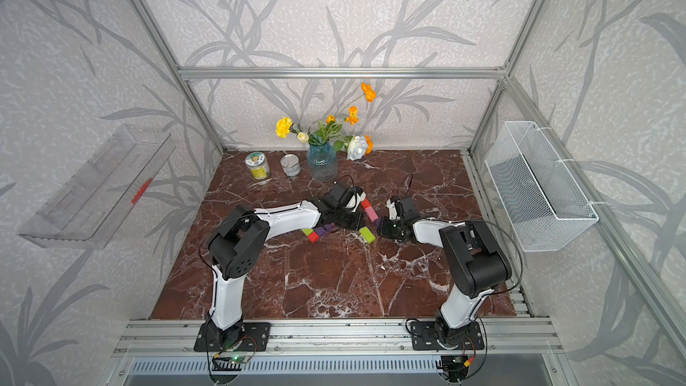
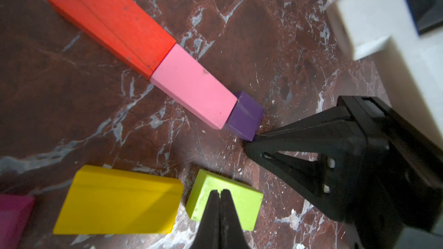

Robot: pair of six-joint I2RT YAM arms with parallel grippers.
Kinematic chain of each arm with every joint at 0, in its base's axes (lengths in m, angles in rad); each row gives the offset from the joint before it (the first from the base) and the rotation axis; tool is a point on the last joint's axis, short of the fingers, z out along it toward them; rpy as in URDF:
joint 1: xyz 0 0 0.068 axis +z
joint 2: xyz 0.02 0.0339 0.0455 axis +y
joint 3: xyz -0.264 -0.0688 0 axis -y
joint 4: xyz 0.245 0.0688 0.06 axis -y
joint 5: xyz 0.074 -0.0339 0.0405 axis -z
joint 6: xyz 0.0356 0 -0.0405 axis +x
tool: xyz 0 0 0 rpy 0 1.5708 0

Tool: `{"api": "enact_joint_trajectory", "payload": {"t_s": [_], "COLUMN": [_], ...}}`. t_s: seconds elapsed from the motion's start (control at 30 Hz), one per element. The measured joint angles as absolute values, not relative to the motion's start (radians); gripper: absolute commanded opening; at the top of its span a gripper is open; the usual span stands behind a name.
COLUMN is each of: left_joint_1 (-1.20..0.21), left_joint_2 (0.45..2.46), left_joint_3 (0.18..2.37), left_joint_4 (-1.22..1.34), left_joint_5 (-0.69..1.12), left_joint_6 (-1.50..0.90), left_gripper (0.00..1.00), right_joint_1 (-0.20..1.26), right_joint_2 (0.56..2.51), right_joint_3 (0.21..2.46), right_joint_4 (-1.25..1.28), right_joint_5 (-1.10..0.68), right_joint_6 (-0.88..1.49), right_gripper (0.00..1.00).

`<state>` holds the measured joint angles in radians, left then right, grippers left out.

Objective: Assemble the letter v with building blocks
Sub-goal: Assemble the building block at the center of the board, then adjust the building block at the center of the board.

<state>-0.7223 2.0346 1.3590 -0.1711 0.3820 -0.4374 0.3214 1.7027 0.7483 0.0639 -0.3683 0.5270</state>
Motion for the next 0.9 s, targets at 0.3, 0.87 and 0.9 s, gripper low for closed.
{"api": "enact_joint_trajectory", "payload": {"t_s": [0.3, 0.87, 0.9], "left_joint_1": [-0.726, -0.752, -0.752], "left_joint_2": [2.052, 2.112, 2.114], "left_joint_3": [1.375, 1.468, 1.473], "left_joint_4": [-0.188, -0.27, -0.273], "left_joint_5": [0.384, 0.326, 0.324], "left_joint_6": [-0.437, -0.418, -0.418], "left_gripper": [0.0, 0.0, 0.0], "right_joint_1": [0.292, 0.234, 0.233], "right_joint_2": [1.678, 1.734, 1.744], "right_joint_3": [0.735, 0.82, 0.831], "right_joint_4": [0.032, -0.024, -0.022], "right_joint_5": [-0.36, -0.346, -0.347], "right_joint_6": [0.524, 0.498, 0.496], "right_gripper": [0.02, 0.05, 0.05]}}
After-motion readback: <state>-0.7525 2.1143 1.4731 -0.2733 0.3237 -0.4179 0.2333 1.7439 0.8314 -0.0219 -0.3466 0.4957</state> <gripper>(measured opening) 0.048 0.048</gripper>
